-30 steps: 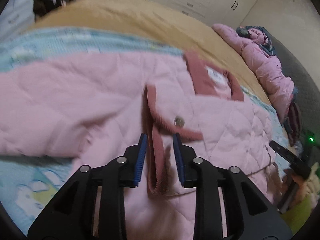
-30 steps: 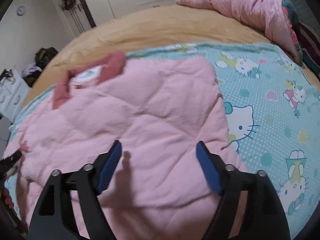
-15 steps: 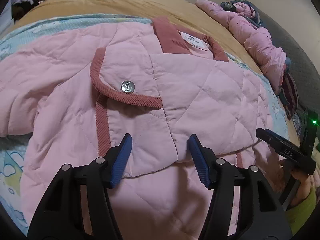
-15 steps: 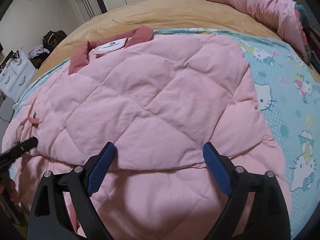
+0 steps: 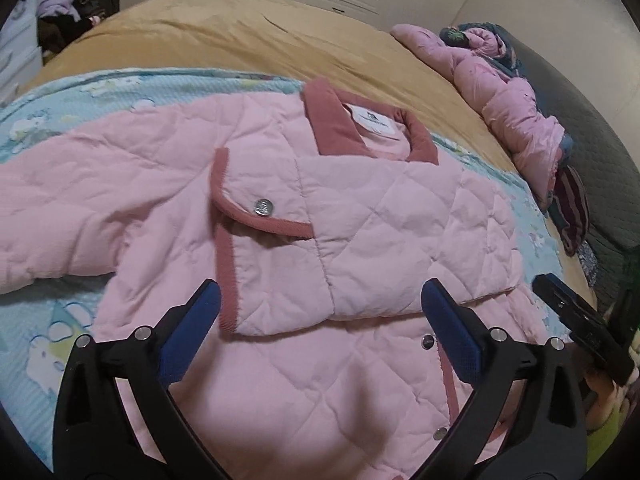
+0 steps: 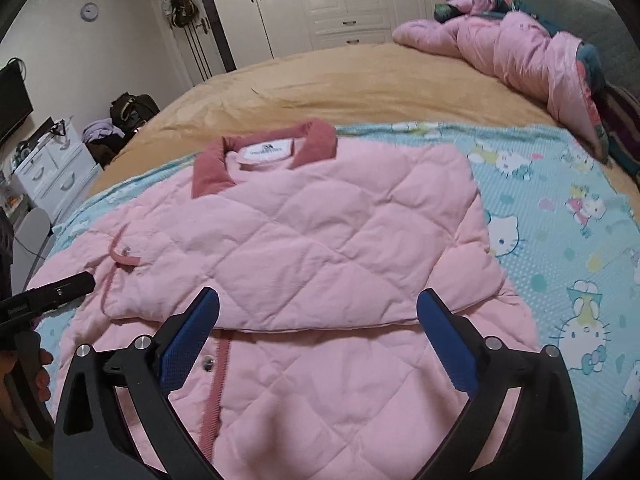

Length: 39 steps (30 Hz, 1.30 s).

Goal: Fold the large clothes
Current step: 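Release the cuff with the left tool and withdraw, then move the left tool to the other sleeve cuff and grasp it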

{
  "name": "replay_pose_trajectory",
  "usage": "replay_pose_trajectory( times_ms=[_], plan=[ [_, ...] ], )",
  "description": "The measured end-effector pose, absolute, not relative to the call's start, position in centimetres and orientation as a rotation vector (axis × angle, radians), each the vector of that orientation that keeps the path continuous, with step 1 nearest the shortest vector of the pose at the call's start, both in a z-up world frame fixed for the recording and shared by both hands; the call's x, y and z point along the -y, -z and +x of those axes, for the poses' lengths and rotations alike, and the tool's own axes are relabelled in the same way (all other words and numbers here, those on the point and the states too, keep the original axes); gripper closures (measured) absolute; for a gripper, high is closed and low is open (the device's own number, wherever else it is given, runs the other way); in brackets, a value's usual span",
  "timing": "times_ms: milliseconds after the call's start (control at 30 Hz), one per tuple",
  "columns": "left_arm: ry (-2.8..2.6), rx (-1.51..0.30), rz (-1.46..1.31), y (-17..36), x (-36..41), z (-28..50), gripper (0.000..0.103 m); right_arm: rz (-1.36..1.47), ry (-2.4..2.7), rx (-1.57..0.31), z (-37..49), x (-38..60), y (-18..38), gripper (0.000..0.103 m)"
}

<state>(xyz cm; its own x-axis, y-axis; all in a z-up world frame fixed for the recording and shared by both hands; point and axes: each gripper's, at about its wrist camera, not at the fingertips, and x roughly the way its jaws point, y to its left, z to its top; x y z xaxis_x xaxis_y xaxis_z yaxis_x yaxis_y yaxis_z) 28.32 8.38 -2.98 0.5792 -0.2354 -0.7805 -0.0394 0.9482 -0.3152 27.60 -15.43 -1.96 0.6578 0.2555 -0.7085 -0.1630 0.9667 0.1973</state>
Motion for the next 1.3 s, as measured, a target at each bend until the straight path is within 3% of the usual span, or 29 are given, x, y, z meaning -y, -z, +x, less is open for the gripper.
replay_pose_trajectory(
  times_ms=[600, 1300],
  plan=[
    [-0.064, -0.863, -0.416, -0.1, -17.1, 24.3, 0.009, 0.055, -0.298, -0.718, 24.2, 8.3, -3.4, 0.004],
    [-0.294, -0.791, -0.567, -0.1, -30.7, 18.3, 0.009, -0.021, -0.474, -0.707, 23.4, -5.8, -4.9, 0.004]
  ],
)
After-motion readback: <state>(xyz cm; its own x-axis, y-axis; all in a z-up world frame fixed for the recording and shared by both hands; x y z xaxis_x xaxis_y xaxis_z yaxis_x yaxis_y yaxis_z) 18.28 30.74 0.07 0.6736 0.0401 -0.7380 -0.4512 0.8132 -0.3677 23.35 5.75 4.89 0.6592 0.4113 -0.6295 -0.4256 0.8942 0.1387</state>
